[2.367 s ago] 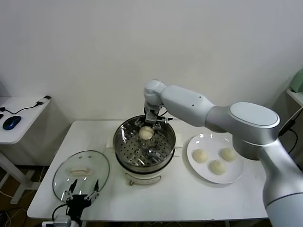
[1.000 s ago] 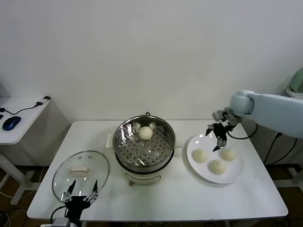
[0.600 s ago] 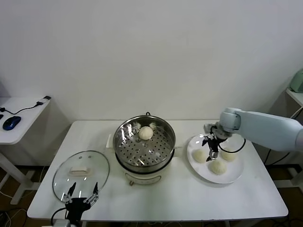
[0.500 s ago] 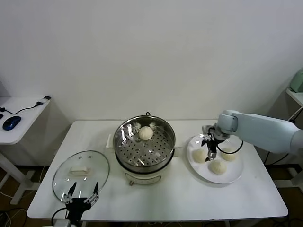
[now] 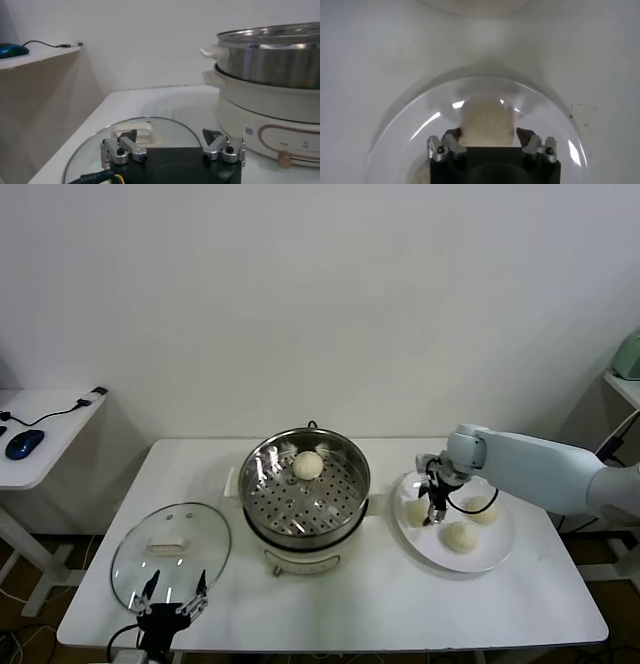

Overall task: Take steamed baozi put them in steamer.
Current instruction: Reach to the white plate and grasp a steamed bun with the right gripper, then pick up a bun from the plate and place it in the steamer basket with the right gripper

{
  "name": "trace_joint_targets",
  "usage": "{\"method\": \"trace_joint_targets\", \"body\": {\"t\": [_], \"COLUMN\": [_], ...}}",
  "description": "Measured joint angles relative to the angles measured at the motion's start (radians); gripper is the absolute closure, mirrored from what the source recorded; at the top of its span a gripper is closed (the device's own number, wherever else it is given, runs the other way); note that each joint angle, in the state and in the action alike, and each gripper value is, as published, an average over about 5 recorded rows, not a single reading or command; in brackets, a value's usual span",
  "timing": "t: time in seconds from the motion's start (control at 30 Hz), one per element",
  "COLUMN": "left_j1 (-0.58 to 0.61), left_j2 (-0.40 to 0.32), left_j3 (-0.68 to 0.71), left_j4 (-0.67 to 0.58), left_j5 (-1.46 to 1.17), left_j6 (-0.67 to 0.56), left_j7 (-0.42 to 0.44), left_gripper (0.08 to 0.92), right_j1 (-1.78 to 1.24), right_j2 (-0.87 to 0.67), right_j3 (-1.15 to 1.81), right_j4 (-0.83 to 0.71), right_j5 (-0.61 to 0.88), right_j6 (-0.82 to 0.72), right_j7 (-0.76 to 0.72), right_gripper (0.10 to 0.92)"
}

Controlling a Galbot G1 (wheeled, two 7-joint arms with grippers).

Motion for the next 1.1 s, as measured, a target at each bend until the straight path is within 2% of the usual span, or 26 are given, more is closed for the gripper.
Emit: {"method": "trace_joint_targets", "body": {"t": [0.4,0.73,1.1], "left_j1": [-0.002,-0.012,-0.019], "left_j2": [-0.005,-0.004,-0.001], "left_j3": [0.006,0.021,0.032], "left_j4": [-0.013,-0.027,-0.038], "left_j5": [0.000,0.000,-0.001], "left_j6": [0.013,0.024,0.029], "left_j7": [0.000,0.002,0.007], "left_gripper": [0.177,0.177,0.177], "right_j1": [0.174,0.478,0.564], "right_j2": [-0.002,0.082,0.254], "right_j3": [-0.062,-0.156,-0.130], "right_j4": [0.044,0.099,0.238], "right_j5": [0.064,0.233,0.453], "right_j6": [0.032,0.041,-0.059], "right_j7": [-0.075,-0.161,-0.058], "right_gripper": [0.347,0.347,0.347]}}
